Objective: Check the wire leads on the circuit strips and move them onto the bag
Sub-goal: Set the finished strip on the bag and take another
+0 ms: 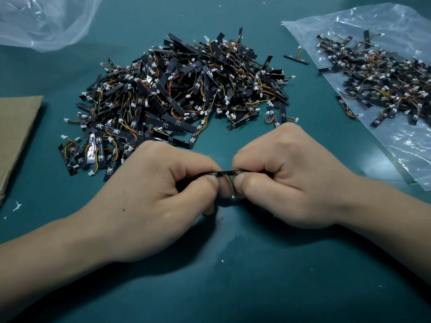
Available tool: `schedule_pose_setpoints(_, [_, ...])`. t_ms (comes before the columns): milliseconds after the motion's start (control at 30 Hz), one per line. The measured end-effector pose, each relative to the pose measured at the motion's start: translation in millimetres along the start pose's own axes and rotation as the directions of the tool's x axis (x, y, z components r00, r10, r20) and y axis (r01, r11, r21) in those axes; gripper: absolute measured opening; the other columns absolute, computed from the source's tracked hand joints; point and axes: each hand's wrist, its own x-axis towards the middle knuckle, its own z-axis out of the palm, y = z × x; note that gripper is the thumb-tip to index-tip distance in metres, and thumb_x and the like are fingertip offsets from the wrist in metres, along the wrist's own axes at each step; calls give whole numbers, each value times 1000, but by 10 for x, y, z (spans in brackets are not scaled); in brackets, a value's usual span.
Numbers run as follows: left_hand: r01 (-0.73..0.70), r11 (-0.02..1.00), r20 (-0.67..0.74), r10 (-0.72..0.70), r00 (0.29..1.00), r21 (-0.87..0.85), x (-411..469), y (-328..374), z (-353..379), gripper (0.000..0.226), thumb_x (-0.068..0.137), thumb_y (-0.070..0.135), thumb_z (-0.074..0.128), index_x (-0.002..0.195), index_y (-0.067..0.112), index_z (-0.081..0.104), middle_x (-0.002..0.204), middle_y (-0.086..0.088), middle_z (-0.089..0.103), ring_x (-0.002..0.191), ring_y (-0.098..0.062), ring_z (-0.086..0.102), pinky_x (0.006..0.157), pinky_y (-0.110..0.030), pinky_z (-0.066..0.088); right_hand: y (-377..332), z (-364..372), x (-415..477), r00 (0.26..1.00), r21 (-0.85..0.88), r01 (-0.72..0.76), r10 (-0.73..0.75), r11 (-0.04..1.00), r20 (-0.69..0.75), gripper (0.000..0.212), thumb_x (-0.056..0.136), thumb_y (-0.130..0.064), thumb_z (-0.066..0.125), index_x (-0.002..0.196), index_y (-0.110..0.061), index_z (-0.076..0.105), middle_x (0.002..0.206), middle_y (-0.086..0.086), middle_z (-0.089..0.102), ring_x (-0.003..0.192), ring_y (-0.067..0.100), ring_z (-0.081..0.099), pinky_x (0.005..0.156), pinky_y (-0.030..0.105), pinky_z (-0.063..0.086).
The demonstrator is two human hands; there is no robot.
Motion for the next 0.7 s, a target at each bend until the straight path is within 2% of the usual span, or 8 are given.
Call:
schedule_pose_setpoints(100, [7,1000,-2,-7,1000,3,22,72,-50,27,91,34,49,88,29,75,61,2,68,46,-14,55,41,-18,42,-8,-18,-21,1000,72,-5,7,997,-16,25,94,-28,55,74,-17,65,56,-5,49,54,16,48,52,33,40])
schedule_pose_setpoints(167, [-23,1000,10,23,1000,-14,26,169,-95,25,88,31,51,84,28,76,62,4,69,44,-9,53,42,-14,37,-14,-26,-22,998,130,-4,13,991,-67,15,95,-22,61,80,-20,64,58,-10,51,54,9,48,54,18,35])
schedule_pose_setpoints(300, [-27,989,-8,26,1000,-142,57,353,-144,15,87,26,59,86,24,74,61,5,66,46,-6,53,46,-15,40,-13,-18,-29,992,174,15,8,985,-128,15,93,-13,64,81,-22,60,58,-16,47,50,2,43,54,10,29])
schedule_pose_setpoints(367, [-18,973,-53,6,999,-232,66,371,-134,14,85,19,64,94,14,72,62,9,65,47,0,54,48,-8,39,-8,-20,-36,988,188,6,23,982,-151,17,93,-12,63,81,-23,58,57,-17,45,49,2,42,53,10,29])
schedule_pose_setpoints(467, [-18,968,-84,-3,996,-251,73,368,-106,25,84,19,62,98,-1,70,64,17,62,53,6,57,52,-1,38,-10,-25,-39,985,192,-25,58,981,-165,18,94,-13,63,80,-23,56,56,-11,48,49,6,42,52,14,30])
schedule_pose_setpoints(600, [0,963,-118,-33,992,-270,97,373,-105,28,84,24,62,97,0,70,63,18,62,54,7,57,52,-2,39,-29,-29,-17,993,185,-53,71,981,-93,15,96,-21,58,82,-25,58,58,-5,53,53,14,48,52,27,38])
schedule_pose_setpoints(700, [11,963,-119,-45,992,-271,108,383,-103,28,83,24,62,94,0,70,61,18,61,51,7,57,51,-1,38,-28,-25,0,995,138,-50,62,989,-83,25,98,-19,54,76,-32,54,57,-2,55,55,18,52,54,36,42])
